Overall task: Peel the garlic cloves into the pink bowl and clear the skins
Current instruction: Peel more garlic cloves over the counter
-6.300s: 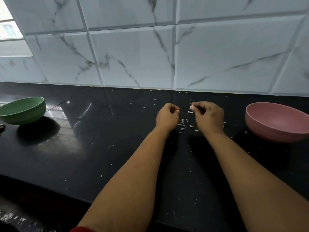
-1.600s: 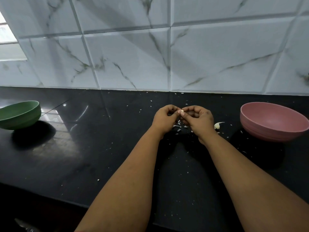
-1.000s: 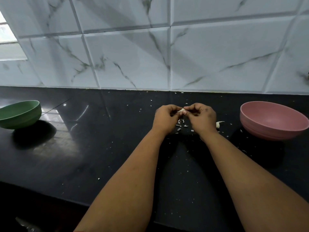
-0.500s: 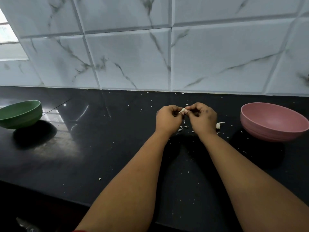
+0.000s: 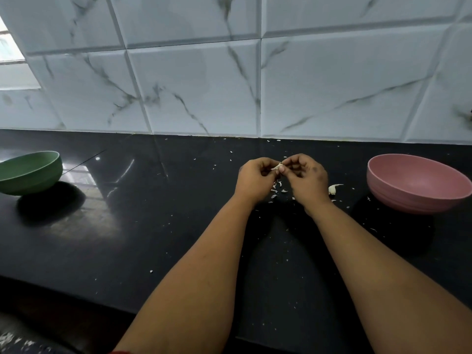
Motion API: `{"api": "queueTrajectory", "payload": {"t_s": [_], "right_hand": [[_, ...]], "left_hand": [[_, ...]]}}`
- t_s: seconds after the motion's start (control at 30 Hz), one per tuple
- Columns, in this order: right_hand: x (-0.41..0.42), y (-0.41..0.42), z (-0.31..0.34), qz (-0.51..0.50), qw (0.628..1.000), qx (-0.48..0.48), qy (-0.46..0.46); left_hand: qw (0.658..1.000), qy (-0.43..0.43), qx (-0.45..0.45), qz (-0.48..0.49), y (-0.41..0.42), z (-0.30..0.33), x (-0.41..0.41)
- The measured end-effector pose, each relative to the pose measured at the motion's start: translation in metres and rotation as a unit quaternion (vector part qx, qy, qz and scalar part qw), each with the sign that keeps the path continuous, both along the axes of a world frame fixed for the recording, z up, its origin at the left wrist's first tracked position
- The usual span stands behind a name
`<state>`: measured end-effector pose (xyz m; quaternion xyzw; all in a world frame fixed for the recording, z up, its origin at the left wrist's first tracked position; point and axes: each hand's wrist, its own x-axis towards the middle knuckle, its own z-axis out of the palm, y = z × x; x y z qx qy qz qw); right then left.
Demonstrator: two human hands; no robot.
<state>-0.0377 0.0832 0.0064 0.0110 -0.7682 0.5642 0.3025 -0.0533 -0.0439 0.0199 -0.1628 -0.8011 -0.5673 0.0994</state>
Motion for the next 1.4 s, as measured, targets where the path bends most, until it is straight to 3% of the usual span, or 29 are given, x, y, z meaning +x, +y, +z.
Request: {"api": "queueTrajectory", "payload": {"t_s": [0.3, 0.73, 1.0, 1.17, 1.4], "right_hand": [[0.0042, 0.0032, 0.0036, 0.019, 0.993, -0.107, -0.046], [0.0039, -0.003, 0.0025, -0.03, 0.999, 0.011, -0.018], [0.0042, -0.0042, 0.0022, -0.017, 1.0, 0.012, -0.013], [0.003, -0.005, 0.0006, -0.008, 0.999, -0.015, -0.039], [0.0067, 0.0004, 0.0026, -0.085, 0.996, 0.018, -0.02]], "left_hand": [[0.999, 0.007, -0.028, -0.022, 0.0017, -0.0094, -0.0071], [1.0, -0.006, -0.003, -0.004, -0.0008, -0.0052, -0.0039], [0.998, -0.054, 0.033, -0.007, 0.0004, -0.0051, -0.0016], [0.989, -0.101, 0.103, 0.017, -0.0022, -0.006, -0.0062], [0.985, -0.105, 0.136, 0.022, -0.0056, -0.0048, -0.0064]]}}
